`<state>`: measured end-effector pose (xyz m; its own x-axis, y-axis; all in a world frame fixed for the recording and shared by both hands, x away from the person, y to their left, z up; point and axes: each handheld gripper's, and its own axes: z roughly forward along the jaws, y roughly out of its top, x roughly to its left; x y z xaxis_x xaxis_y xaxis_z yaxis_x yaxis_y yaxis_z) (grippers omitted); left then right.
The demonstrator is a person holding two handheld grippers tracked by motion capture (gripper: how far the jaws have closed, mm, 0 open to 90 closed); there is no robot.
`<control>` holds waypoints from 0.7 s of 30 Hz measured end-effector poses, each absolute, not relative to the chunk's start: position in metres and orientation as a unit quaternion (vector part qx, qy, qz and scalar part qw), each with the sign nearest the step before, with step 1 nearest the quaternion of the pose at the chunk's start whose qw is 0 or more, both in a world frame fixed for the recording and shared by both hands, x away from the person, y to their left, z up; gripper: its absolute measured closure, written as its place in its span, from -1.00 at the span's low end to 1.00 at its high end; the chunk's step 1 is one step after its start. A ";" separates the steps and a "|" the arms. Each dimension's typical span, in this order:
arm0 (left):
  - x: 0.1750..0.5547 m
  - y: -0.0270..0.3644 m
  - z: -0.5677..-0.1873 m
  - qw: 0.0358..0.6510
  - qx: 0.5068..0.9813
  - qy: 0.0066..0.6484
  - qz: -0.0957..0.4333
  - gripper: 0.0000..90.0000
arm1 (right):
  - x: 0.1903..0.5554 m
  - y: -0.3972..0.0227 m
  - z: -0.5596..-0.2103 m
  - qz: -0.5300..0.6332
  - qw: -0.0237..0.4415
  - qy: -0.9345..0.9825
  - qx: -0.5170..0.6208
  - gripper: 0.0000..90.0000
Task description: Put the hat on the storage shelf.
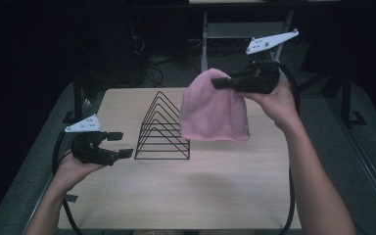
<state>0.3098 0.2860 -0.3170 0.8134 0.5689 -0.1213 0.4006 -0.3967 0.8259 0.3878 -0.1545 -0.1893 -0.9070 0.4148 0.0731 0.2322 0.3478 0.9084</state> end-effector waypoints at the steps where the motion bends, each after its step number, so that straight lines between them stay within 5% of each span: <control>1: 0.310 0.285 -0.316 0.466 0.831 0.289 0.090 -0.52 | 0.388 -0.152 -0.188 0.536 0.084 0.817 0.196 0.74; 21: 0.333 0.271 -0.283 0.478 0.840 0.247 0.065 -0.48 | 0.395 -0.109 -0.165 0.551 0.073 0.817 0.155 0.74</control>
<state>0.3335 0.2708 -0.2825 0.8689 0.4784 -0.1267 0.3534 -0.4205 0.8357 0.3954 -0.1085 -0.1654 -0.9415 0.3331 0.0506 0.1720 0.3461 0.9223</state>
